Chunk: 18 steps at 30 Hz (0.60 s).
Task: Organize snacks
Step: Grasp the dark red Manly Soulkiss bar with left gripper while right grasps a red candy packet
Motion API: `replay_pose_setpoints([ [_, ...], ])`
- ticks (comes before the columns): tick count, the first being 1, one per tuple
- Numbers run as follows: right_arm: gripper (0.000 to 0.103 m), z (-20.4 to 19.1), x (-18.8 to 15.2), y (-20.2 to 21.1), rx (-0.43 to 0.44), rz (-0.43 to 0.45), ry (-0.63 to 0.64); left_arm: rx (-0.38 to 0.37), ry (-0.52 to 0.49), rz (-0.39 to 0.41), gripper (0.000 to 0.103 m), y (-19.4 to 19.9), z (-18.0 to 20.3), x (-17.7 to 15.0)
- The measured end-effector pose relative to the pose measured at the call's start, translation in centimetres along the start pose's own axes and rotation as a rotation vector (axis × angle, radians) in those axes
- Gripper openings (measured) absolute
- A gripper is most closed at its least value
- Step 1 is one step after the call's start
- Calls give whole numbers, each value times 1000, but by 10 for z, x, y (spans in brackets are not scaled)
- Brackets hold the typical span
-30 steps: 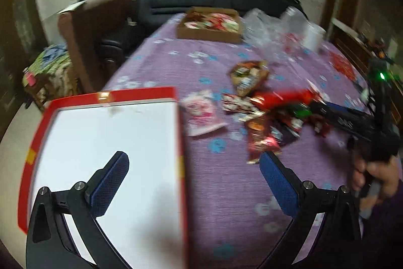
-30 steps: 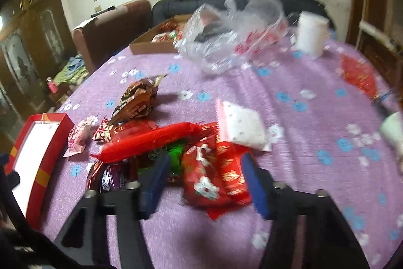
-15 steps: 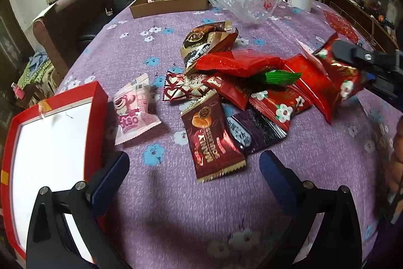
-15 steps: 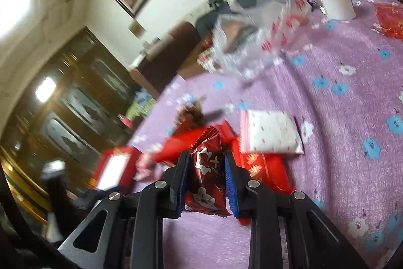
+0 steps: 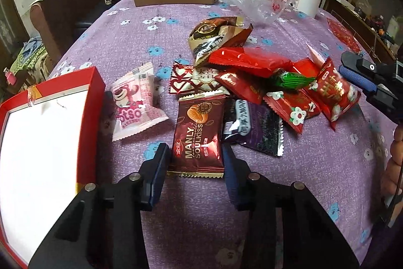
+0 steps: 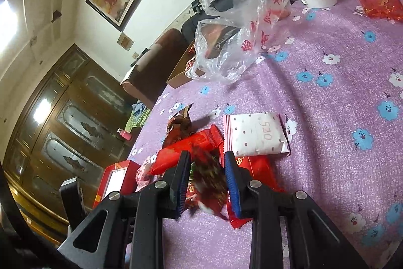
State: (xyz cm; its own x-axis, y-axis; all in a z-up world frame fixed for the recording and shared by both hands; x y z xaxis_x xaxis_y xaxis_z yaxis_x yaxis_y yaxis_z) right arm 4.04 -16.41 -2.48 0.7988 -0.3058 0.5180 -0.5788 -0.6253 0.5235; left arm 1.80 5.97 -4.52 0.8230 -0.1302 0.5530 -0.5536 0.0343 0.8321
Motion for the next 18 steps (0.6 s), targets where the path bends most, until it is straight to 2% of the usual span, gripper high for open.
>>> replay_pose_setpoints([
  [5, 30, 0, -3, -5, -3, -21, 1, 30, -41, -3, 40, -4, 1, 6],
  [8, 30, 0, -5, -9, -3, -48, -2, 22, -31, 0, 40, -6, 0, 9],
  [13, 31, -1, -10, -13, 67, -106, -42, 16, -40, 13, 39, -7, 0, 9],
  [15, 38, -6, -14, -15, 49, -121, -11, 13, -42, 22, 36, -6, 0, 10],
  [18, 46, -14, -24, -26, 1, -160, 44, 9, -56, 48, 23, 0, 1, 12],
])
Point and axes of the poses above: each gripper's, at about its wrist camera, not at the fingertips, and y roughly against the way its jaws point, z to its right, x to its top, the point moved 5 cm from there along -y, roughly the way its jaws point, and after that the axes turned 5 degrees about -y, right-handed, at the moved point
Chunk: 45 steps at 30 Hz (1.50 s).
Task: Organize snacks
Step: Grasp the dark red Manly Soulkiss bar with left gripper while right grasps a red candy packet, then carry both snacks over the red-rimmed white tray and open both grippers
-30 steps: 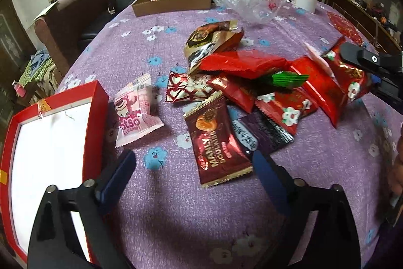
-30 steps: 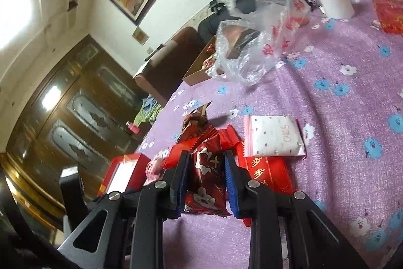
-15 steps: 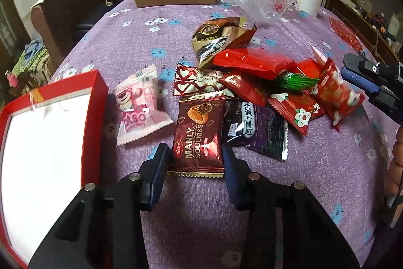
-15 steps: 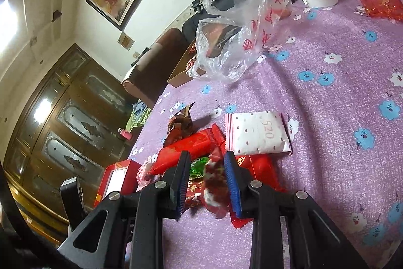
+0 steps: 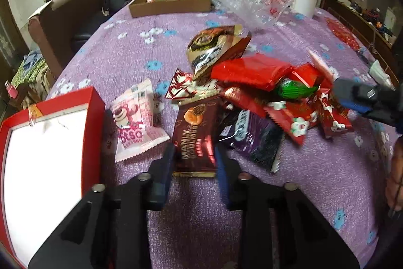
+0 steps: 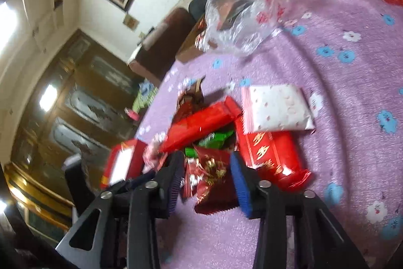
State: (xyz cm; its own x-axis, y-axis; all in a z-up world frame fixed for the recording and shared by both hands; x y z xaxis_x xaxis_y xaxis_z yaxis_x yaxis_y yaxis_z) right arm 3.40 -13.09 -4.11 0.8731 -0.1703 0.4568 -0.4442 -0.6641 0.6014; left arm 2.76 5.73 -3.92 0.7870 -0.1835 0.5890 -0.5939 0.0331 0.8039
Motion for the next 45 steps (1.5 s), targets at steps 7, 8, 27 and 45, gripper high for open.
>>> replay_pose_setpoints([
  [7, 45, -4, -13, -20, -143, -29, 110, -44, 13, 25, 16, 4, -3, 1],
  [8, 41, -5, -15, -22, -169, -30, 137, -47, 16, 27, 16, 5, -3, 1],
  [27, 34, -29, -13, -7, 14, 4, 178, -187, 127, 113, 7, 39, -21, -11],
  [45, 34, -50, -29, -16, 24, 1, 272, -116, 138, 258, 7, 124, -57, -35],
])
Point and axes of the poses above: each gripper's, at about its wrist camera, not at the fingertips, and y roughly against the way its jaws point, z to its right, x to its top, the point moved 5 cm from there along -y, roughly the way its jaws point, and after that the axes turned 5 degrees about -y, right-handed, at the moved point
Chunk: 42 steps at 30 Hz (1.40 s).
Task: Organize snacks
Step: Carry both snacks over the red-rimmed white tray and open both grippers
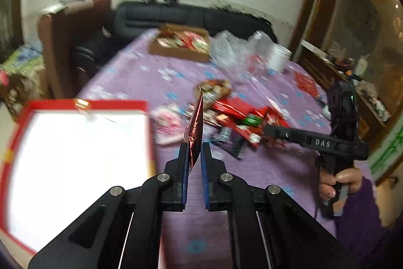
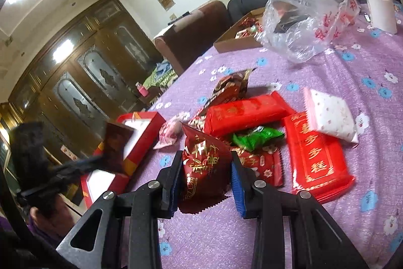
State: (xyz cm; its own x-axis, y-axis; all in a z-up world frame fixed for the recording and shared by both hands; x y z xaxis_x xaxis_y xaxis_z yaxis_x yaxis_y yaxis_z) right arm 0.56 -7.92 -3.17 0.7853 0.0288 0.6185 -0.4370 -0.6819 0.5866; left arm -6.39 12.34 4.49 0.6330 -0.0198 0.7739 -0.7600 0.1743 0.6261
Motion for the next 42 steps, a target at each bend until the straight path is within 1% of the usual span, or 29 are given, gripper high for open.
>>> replay_pose_setpoints([
  [1, 34, -1, -1, -2, -11, -5, 1, 41, -5, 14, 7, 8, -6, 0],
  [3, 34, -9, -6, -10, -10, -24, -11, 96, 0, 36, 7, 18, -20, 2],
  [4, 34, -15, -8, -13, -5, -30, -8, 150, -4, 51, 7, 25, -29, 2],
  [7, 34, -48, -12, -23, 9, -47, 33, 269, -5, 81, 7, 34, -52, -2],
  [12, 34, -120, -11, -49, 111, -70, 80, 348, 44, 79, 7, 41, -84, -13],
  [15, 34, -157, -13, -67, 143, -85, 121, 393, 61, 72, 7, 42, -100, -20],
  [16, 34, -165, -14, -71, 149, -87, 129, 414, 69, 65, 7, 42, -107, -23],
  [18, 34, -182, -18, -84, 150, -102, 144, 429, 85, 55, 7, 40, -115, -27],
  [21, 35, -193, -26, -99, 129, -119, 159, 464, 99, 37, 7, 36, -126, -31],
  [24, 38, -198, -34, -112, 105, -137, 160, 491, 110, 24, 7, 34, -133, -37],
  [27, 39, -199, -37, -121, 87, -154, 153, 511, 119, 15, 7, 32, -139, -41],
  [32, 41, -196, -35, -124, 83, -155, 142, 566, 114, 16, 7, 35, -144, -45],
  [42, 43, -187, -33, -119, 87, -145, 112, 601, 107, 11, 8, 36, -144, -44],
])
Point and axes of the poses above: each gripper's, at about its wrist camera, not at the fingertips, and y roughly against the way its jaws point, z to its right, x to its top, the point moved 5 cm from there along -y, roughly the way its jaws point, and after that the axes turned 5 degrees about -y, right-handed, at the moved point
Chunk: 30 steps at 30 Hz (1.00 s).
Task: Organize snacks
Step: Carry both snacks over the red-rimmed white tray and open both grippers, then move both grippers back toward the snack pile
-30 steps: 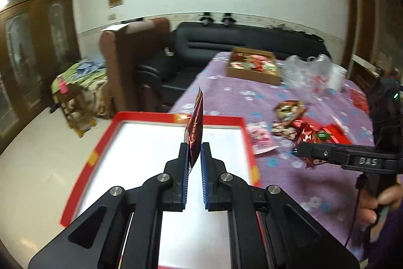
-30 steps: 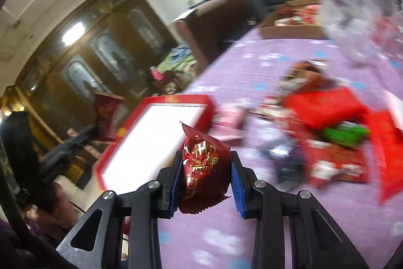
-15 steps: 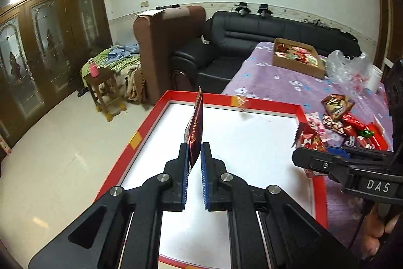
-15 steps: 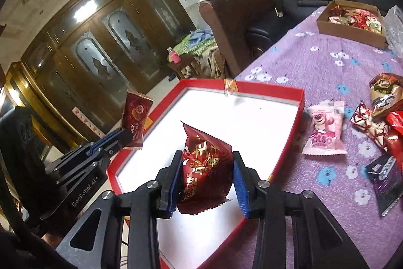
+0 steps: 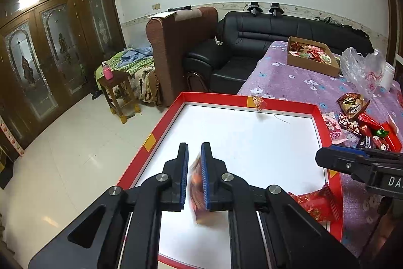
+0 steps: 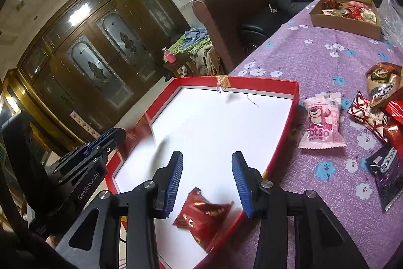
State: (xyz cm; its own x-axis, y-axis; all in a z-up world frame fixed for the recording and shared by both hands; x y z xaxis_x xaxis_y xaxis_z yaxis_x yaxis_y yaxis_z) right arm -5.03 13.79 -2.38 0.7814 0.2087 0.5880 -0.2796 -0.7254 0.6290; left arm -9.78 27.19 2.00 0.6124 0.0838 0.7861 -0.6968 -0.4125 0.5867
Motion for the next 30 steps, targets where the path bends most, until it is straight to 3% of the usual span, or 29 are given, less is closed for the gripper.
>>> replay_pose_setpoints([
  [6, 45, 9, 2, 11, -2, 20, -16, 10, -11, 1, 16, 1, 4, 2],
  [30, 45, 44, 9, 48, 7, 85, -82, 20, -72, -1, 16, 8, 28, 8],
])
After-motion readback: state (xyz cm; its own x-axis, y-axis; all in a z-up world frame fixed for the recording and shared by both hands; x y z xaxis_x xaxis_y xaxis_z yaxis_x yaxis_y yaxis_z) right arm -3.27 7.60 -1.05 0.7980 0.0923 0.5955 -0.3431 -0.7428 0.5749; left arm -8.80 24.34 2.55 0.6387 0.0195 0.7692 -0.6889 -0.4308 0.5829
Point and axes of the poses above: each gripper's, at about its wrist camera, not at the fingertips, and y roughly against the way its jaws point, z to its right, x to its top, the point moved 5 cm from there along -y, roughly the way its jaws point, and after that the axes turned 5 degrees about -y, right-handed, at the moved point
